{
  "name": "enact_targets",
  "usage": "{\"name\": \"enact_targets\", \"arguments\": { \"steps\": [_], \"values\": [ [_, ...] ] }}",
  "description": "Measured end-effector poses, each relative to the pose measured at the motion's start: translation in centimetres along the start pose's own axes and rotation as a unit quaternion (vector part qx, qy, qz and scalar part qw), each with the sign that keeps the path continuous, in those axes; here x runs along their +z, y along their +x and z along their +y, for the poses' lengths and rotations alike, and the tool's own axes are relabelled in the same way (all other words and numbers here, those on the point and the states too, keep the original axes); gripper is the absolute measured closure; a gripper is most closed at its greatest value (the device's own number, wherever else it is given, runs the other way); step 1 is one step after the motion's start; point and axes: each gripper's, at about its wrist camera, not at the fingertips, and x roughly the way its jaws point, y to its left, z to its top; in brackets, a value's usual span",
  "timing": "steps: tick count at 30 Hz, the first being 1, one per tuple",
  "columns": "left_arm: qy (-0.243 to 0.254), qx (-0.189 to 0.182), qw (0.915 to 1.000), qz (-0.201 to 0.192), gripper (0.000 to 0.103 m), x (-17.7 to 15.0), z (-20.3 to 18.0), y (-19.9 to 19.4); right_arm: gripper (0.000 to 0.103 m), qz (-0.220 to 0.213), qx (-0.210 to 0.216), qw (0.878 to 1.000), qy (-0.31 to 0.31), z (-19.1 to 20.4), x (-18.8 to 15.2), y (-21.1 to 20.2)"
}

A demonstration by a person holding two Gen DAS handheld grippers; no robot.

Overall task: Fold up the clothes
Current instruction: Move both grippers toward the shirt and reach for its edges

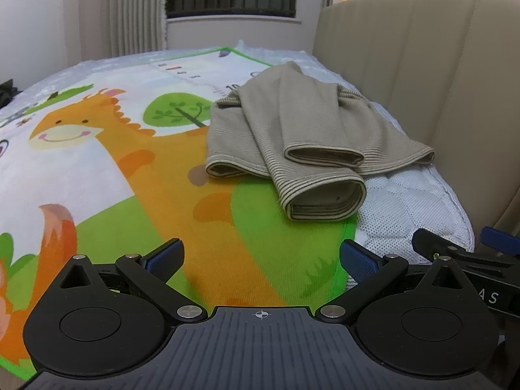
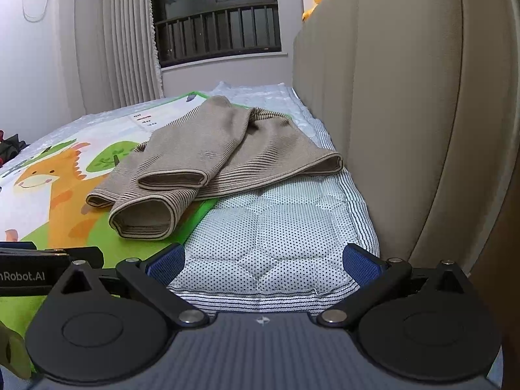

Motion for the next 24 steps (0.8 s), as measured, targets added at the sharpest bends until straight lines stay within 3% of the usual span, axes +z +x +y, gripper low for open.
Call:
{"name": "enact_targets", "arguments": {
  "steps": [6, 13, 19, 24],
  "values": [
    [0.025, -0.051, 0.9983, -0.004, 0.000, 3.3, 0.6, 1.9, 0.000, 0.017, -0.011, 1.000, 0.008, -0.8, 1.2, 1.8],
    [0.001, -0.170, 0.9845, 0.044, 0.000, 6.6, 2.3, 4.6, 0.000, 0.018, 0.007, 0.999, 0.037, -1.7, 4.4, 3.3],
    [-0.023, -0.169, 0.9832, 0.064, 0.000, 6.7, 3.7, 7.0, 0.000, 0.010, 0.041, 0.996, 0.082, -2.6, 8.0, 6.5],
    [-0.056, -0.181, 0.9775, 0.094, 0.000, 6.2, 5.1, 9.2, 0.000, 0.068, 0.107, 0.979, 0.158, -3.2, 9.3, 11.9]
  ]
}}
